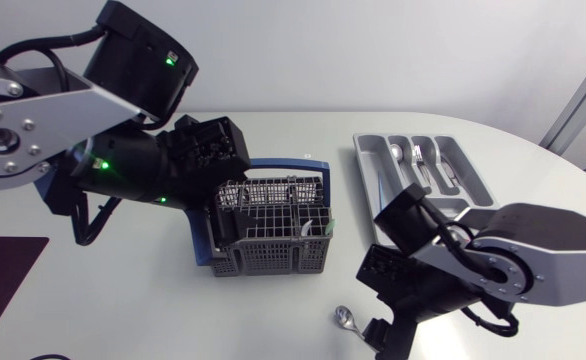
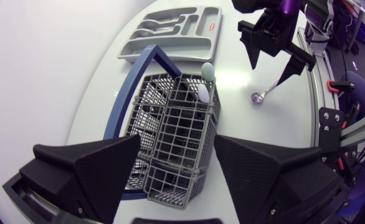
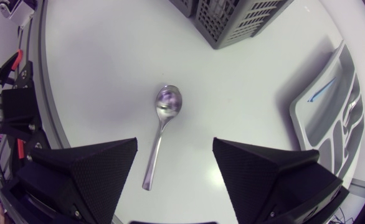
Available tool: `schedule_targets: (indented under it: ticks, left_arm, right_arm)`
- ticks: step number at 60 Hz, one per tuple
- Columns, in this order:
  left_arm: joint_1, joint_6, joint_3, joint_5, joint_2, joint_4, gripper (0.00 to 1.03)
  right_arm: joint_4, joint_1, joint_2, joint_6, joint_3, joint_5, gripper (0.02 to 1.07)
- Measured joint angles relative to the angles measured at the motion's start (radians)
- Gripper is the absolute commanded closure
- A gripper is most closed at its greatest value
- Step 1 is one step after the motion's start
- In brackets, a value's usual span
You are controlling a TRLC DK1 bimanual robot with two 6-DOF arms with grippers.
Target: Unload the cutlery basket into the drawer organizer.
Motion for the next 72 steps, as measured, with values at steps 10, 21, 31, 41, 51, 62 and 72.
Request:
schedule_targets:
  ticks: [10, 21, 31, 41, 51, 62, 72]
  left_arm:
    - [0.014, 0.0, -0.023, 0.003, -0.027, 0.0, 0.21]
    - [0.019, 0.0, -0.043, 0.004, -0.038, 0.0, 0.21]
    - [0.02, 0.0, -0.049, 0.006, -0.039, 0.003, 0.21]
    - [0.02, 0.0, -0.05, 0.006, -0.039, 0.004, 0.21]
    - [0.02, 0.0, -0.05, 0.007, -0.039, 0.005, 0.21]
    - [0.02, 0.0, -0.05, 0.007, -0.039, 0.015, 0.21]
    - [0.02, -0.001, -0.05, 0.007, -0.039, 0.022, 0.21]
  right_arm:
    - [0.053, 0.043, 0.078, 0.032, -0.011, 0.035, 0.41]
    - [0.075, 0.058, 0.132, 0.039, -0.022, 0.038, 0.47]
    - [0.095, 0.064, 0.166, 0.039, -0.023, 0.038, 0.57]
    - [0.099, 0.08, 0.182, 0.039, -0.026, 0.039, 0.7]
    - [0.106, 0.084, 0.185, 0.042, -0.026, 0.041, 0.85]
    - [0.138, 0.09, 0.182, 0.042, -0.034, 0.041, 0.97]
    - [0.146, 0.096, 0.136, 0.028, -0.074, 0.041, 0.97]
